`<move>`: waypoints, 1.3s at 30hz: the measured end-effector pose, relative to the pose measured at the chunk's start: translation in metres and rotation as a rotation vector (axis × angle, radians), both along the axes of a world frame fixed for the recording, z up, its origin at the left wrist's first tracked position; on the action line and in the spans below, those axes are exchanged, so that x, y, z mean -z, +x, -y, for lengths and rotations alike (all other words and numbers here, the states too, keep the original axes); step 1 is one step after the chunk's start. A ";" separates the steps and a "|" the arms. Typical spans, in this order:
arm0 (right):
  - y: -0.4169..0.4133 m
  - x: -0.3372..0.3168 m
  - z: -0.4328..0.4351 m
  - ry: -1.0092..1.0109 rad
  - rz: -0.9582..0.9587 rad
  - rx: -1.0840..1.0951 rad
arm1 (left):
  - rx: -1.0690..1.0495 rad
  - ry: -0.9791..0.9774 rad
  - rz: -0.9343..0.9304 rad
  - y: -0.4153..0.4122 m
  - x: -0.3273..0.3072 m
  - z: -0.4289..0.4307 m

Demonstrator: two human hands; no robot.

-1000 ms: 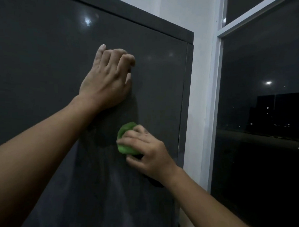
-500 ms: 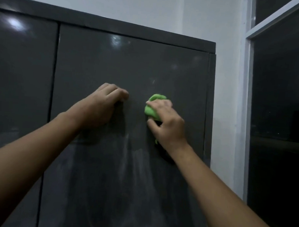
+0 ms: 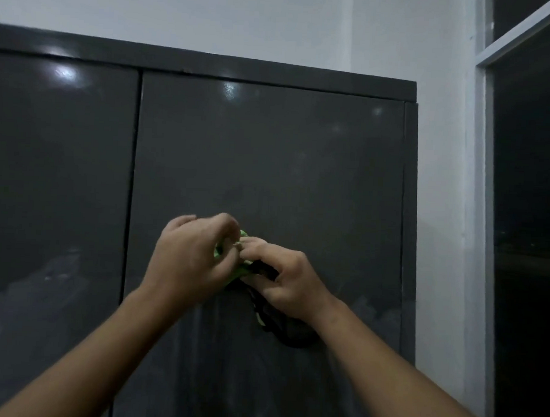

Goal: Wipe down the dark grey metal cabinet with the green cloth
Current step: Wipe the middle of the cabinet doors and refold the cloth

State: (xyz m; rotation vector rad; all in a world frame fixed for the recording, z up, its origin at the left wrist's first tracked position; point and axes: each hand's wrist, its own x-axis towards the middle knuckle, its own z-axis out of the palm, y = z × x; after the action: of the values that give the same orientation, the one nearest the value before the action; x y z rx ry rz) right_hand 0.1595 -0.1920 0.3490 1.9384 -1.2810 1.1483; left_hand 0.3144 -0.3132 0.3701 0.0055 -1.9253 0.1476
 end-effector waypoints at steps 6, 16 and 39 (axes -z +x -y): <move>0.007 0.010 0.009 -0.146 0.199 0.058 | 0.153 0.321 -0.159 -0.018 0.044 -0.027; -0.005 -0.074 -0.067 0.055 0.305 0.076 | 0.119 0.246 -0.196 -0.077 0.067 -0.035; -0.135 -0.033 -0.133 -0.446 0.062 0.579 | 0.068 -0.159 -0.090 -0.151 0.024 -0.109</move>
State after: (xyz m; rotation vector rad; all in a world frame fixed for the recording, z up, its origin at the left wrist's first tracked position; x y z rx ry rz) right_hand 0.0242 -0.0590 0.3822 1.1170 -1.3524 1.0723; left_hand 0.1634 -0.2041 0.3459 -0.1573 -1.8174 0.2501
